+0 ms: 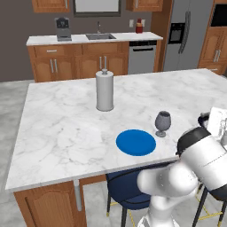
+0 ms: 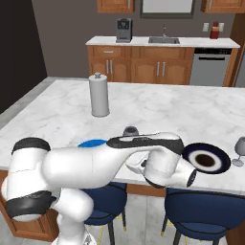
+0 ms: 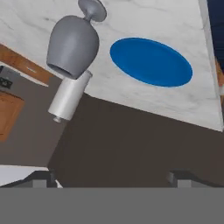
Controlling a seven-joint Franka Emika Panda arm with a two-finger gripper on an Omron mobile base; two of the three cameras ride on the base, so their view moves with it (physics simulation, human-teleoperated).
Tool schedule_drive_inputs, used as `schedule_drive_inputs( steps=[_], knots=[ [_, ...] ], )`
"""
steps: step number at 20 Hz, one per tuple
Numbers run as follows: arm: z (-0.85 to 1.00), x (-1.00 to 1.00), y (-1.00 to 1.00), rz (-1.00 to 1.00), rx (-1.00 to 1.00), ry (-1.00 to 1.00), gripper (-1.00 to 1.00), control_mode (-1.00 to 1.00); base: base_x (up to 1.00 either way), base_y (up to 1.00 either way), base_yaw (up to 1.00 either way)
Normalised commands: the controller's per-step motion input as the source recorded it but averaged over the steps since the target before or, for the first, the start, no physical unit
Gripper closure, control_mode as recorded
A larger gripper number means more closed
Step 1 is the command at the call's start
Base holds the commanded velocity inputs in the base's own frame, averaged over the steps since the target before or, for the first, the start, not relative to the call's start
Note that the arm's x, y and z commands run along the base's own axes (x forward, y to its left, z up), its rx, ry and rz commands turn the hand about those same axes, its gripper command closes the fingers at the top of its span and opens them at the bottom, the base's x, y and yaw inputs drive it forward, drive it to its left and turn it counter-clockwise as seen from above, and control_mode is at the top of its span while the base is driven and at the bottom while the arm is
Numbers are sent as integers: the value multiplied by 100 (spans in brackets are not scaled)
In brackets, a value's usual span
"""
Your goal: Retrieve the wine glasses from the counter and place one next to each plate.
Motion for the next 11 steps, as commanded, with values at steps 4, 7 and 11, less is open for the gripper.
schedule_drive_inputs(
  steps=[4, 7, 11],
  knots=[
    [100, -57, 7, 0, 0, -17, -100, -100, 0, 0, 0],
    [100, -53, 15, 0, 0, -14, -100, -100, 0, 0, 0],
    [100, -59, 16, 0, 0, -15, -100, -100, 0, 0, 0]
  ],
)
